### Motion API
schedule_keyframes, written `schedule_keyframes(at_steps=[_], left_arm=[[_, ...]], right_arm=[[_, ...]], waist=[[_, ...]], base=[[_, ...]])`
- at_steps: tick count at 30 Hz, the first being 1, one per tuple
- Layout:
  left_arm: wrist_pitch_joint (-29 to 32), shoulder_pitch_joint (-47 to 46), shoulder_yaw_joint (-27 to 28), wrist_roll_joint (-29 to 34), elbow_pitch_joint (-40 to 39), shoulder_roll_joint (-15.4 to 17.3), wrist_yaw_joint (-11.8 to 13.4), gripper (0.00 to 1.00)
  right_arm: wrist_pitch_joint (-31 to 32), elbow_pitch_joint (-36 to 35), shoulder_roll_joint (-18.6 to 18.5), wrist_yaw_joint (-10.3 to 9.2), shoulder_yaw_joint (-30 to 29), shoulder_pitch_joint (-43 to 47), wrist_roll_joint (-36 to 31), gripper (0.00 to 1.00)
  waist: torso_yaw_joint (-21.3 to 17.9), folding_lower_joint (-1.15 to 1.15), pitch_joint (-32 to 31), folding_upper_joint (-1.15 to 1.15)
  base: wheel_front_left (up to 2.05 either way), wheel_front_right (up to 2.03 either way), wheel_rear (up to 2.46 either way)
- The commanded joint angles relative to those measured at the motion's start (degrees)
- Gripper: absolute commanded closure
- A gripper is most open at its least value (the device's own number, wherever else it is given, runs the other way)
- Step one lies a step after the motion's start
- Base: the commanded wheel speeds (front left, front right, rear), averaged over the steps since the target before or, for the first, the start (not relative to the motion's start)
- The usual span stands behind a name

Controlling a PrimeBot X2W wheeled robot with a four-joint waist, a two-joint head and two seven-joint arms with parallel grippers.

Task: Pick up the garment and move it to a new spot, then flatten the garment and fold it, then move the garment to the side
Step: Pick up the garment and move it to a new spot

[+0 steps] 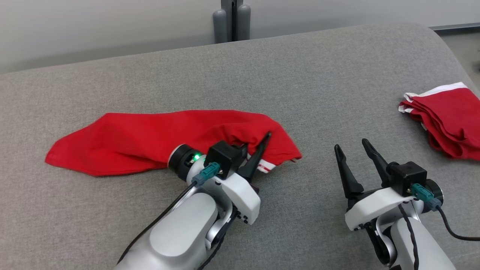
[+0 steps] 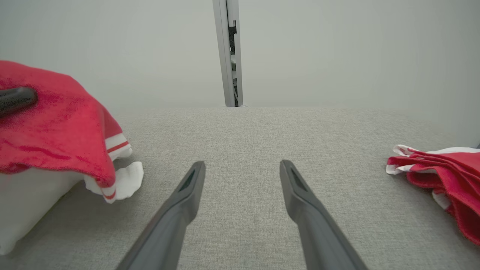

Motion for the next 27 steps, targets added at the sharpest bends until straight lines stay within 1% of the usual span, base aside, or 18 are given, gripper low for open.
schedule_keyframes(at_steps=[1, 3, 6, 7, 8, 9, 12, 15, 19, 23, 27], left_arm=[[-0.3, -1.3, -0.9, -0.9, -0.9, 0.2, 0.2, 1.00], [-0.3, -2.6, -3.5, -2.0, -2.9, 0.3, 0.8, 1.00], [-0.3, -3.4, -5.1, -3.4, -4.3, 0.3, 2.5, 1.00], [-0.3, -3.5, -5.2, -3.6, -3.8, 0.4, 3.2, 0.85], [-0.3, -3.5, -5.2, -3.6, -3.0, 0.3, 3.7, 0.25], [-0.3, -3.3, -4.6, -3.7, -2.5, 0.3, 4.3, 0.00], [-0.3, -1.6, -2.2, -3.0, 0.4, 0.3, 5.9, 0.00], [-0.2, -0.1, 1.4, -1.4, 3.0, 0.5, 6.4, 0.00], [-0.2, 3.5, 7.2, -0.2, 4.8, 1.7, 6.7, 0.00], [-0.2, 7.6, 13.4, 1.6, 3.9, 3.3, 6.9, 0.00], [-0.2, 12.8, 19.8, 4.2, 0.9, 4.7, 7.5, 0.00]], right_arm=[[0.0, 0.1, -0.1, -0.02, -0.1, 0.2, 0.2, 0.00], [0.0, 0.2, -0.1, -0.02, -0.2, 0.2, 0.4, 0.00], [0.0, 0.4, -0.1, -0.02, -0.3, 0.4, 0.4, 0.00], [0.0, 0.5, -0.1, -0.02, -0.4, 0.3, 0.4, 0.00], [0.0, 0.6, 0.0, -0.02, -0.4, 0.2, 0.5, 0.00], [0.0, 0.6, 0.0, -0.02, -0.5, 0.1, 0.5, 0.00], [0.0, 0.5, 0.0, -0.02, -0.9, 0.1, 0.3, 0.00], [0.0, 0.4, 0.0, -0.02, -1.3, 0.3, 0.2, 0.00], [0.0, 0.3, 0.0, -0.02, -1.6, 1.2, 0.3, 0.00], [0.0, 0.1, 0.0, -0.02, -1.5, 1.7, 0.4, 0.00], [0.0, -0.2, 0.0, -0.02, -1.6, 2.7, 0.3, 0.00]], waist=[[-0.2, 0.00, 0.0, 0.00], [-0.4, 0.00, -0.1, 0.00], [-0.5, 0.00, -0.2, 0.00], [-0.6, 0.00, -0.2, 0.00], [-0.6, 0.00, -0.3, 0.00], [-0.6, 0.00, -0.3, 0.00], [-0.3, 0.00, -0.6, 0.00], [0.2, 0.00, -1.1, 0.00], [1.0, 0.00, -2.1, 0.00], [1.4, 0.00, -3.2, 0.00], [1.8, 0.00, -4.4, 0.00]], base=[[0.00, 0.00, 0.00], [0.00, 0.00, 0.00], [0.00, 0.00, 0.00], [0.00, 0.00, 0.00], [0.00, 0.00, 0.00], [0.00, 0.00, 0.00], [0.00, 0.00, 0.00], [0.00, 0.00, 0.00], [0.00, 0.00, 0.00], [0.00, 0.00, 0.00], [0.00, 0.00, 0.00]])
